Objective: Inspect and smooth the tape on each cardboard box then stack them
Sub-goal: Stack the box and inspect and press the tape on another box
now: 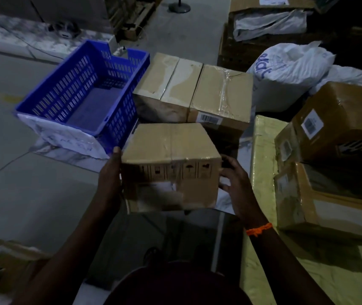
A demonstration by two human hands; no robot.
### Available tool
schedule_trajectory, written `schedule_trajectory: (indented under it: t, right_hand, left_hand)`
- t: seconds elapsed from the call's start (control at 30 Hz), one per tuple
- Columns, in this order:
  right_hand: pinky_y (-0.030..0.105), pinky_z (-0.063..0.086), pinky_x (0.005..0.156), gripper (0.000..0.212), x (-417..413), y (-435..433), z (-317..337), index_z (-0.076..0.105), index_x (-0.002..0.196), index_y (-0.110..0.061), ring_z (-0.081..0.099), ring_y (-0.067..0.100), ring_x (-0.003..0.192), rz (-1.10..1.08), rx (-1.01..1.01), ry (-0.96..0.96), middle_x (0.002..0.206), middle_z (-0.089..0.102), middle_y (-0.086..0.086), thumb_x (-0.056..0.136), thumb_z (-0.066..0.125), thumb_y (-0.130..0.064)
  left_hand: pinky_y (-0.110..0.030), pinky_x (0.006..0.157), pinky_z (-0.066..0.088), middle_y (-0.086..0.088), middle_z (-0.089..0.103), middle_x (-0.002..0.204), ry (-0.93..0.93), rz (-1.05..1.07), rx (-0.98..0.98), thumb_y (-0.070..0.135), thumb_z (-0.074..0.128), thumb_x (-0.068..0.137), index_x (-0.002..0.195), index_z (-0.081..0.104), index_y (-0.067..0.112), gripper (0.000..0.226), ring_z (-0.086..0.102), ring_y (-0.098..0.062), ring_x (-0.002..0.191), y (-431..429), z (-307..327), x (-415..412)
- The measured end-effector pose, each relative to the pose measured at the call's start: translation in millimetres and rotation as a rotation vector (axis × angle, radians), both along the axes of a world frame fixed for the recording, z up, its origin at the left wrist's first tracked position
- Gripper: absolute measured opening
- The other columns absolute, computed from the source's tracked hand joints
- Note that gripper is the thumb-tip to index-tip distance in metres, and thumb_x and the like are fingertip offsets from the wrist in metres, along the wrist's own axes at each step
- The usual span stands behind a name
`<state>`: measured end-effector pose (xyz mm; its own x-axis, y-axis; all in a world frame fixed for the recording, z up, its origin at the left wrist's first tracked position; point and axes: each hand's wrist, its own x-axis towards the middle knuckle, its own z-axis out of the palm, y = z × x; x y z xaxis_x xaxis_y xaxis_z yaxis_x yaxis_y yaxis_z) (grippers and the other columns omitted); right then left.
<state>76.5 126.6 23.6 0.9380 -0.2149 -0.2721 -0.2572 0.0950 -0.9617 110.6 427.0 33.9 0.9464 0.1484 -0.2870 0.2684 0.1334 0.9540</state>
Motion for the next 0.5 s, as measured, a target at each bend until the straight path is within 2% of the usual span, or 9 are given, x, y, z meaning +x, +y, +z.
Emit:
schedule_trajectory:
  t: [0.07,0.17,0.27,0.33,0.37,0.43,0.5]
  right_hand:
    - [0.037,0.059,0.082,0.032,-9.1,-0.6,-8.6,0.063,0.132,-0.020,0.070,0.026,0.104,-0.024,0.053,0.115,0.111,0.074,0.009,0.107,0.045,-0.012]
    - [0.037,0.061,0.078,0.028,-20.0,4.6,-23.6,0.069,0.116,-0.035,0.073,0.015,0.088,-0.010,-0.016,0.243,0.092,0.078,-0.009,0.109,0.043,-0.027]
    - [0.039,0.056,0.084,0.022,-26.1,7.7,-39.5,0.069,0.113,-0.030,0.070,0.021,0.099,-0.023,-0.108,0.213,0.104,0.076,-0.002,0.098,0.053,-0.034]
    - [0.033,0.054,0.078,0.015,-30.1,5.6,-52.0,0.069,0.108,-0.029,0.068,0.020,0.097,-0.019,-0.160,0.206,0.103,0.074,-0.001,0.100,0.056,-0.028]
    - [0.030,0.052,0.076,0.014,-32.4,4.3,-58.7,0.069,0.107,-0.028,0.068,0.018,0.096,-0.010,-0.194,0.211,0.101,0.074,-0.002,0.102,0.057,-0.024]
    - [0.033,0.055,0.080,0.013,-36.3,2.1,-71.3,0.070,0.108,-0.026,0.069,0.019,0.100,-0.013,-0.235,0.239,0.103,0.074,-0.004,0.101,0.060,-0.025]
    - [0.038,0.057,0.088,0.012,-34.4,-0.9,-77.7,0.070,0.110,-0.025,0.069,0.018,0.104,-0.018,-0.260,0.252,0.106,0.074,-0.005,0.100,0.064,-0.026]
  left_hand:
    - [-0.039,0.080,0.055,-0.004,0.066,0.127,0.086,-0.040,0.003,0.046,0.047,0.105,0.133,0.059,0.028,0.035,0.066,-0.023,0.110,-1.1,-11.3,-8.2]
    - [-0.039,0.074,0.053,-0.008,0.063,0.125,0.168,-0.045,0.088,0.034,0.059,0.100,0.136,0.057,0.021,0.039,0.064,-0.026,0.107,0.0,-37.0,-18.4]
    - [-0.039,0.080,0.055,-0.011,0.064,0.127,0.192,-0.077,0.146,0.022,0.063,0.096,0.134,0.058,0.014,0.039,0.065,-0.028,0.110,0.7,-60.9,-29.8]
    - [-0.034,0.075,0.056,-0.015,0.068,0.123,0.208,-0.142,0.135,0.011,0.060,0.096,0.130,0.060,0.012,0.034,0.068,-0.031,0.107,0.0,-72.6,-37.5]
    - [-0.028,0.068,0.055,-0.016,0.069,0.120,0.204,-0.173,0.150,0.010,0.060,0.096,0.128,0.062,0.011,0.032,0.069,-0.032,0.104,0.0,-75.4,-40.4]
    - [-0.026,0.062,0.054,-0.014,0.069,0.117,0.192,-0.192,0.195,0.018,0.062,0.095,0.126,0.062,0.012,0.031,0.069,-0.032,0.102,-1.0,-75.3,-44.2]
    - [-0.034,0.072,0.057,-0.009,0.068,0.121,0.178,-0.197,0.216,0.025,0.063,0.095,0.130,0.060,0.014,0.036,0.068,-0.029,0.108,-3.4,-70.1,-43.4]
